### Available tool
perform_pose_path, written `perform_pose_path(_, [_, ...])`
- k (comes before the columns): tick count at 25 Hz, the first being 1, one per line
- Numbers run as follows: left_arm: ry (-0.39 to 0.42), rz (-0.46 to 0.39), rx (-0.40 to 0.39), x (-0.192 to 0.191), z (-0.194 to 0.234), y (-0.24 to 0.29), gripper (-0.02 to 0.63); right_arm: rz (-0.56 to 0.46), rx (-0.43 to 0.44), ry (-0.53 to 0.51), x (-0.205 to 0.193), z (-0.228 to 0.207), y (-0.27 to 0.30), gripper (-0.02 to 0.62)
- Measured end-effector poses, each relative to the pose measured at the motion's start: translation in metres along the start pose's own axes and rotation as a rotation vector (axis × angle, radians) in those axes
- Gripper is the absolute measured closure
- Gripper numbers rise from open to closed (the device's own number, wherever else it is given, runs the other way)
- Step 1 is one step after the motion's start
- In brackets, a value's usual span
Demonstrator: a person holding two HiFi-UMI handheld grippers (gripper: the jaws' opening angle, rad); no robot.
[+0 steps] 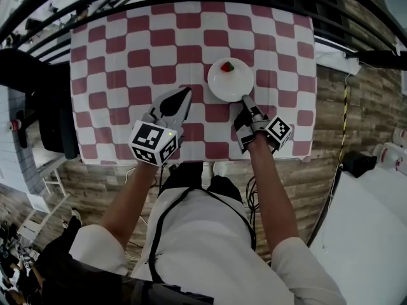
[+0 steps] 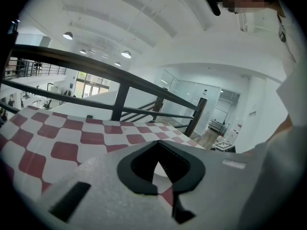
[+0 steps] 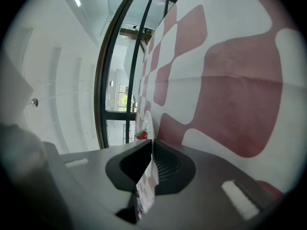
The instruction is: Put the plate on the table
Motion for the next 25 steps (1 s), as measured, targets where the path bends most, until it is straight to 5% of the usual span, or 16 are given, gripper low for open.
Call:
perform_pose_path(8, [-0.006, 0.0, 0.008, 0.0, 0.0, 0.0, 0.6, -0.025, -0.132, -0.014, 0.002, -0.005, 0.017, 0.568])
perform_pose_path(18, [-0.009, -0.005, 0.028, -0.001, 0.002, -0.007, 0.6, -0.003, -0.164, -0.028, 0.001, -0.001, 0.036, 0.558])
perform_pose_path(25, [-0.013, -0.016, 0.04, 0.0, -0.005, -0.019, 0.6, 0.046, -0.121, -0.031, -0.004, 0.006, 0.034, 0.428])
Point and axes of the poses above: the fingertips, and each gripper's own axes: y forward along the fingers, z to its left, x out of its top, the point moved 8 cm from there along -y, backward along the fingers, and after that the axes turned 15 degrees about x, right-handed, at the moved point
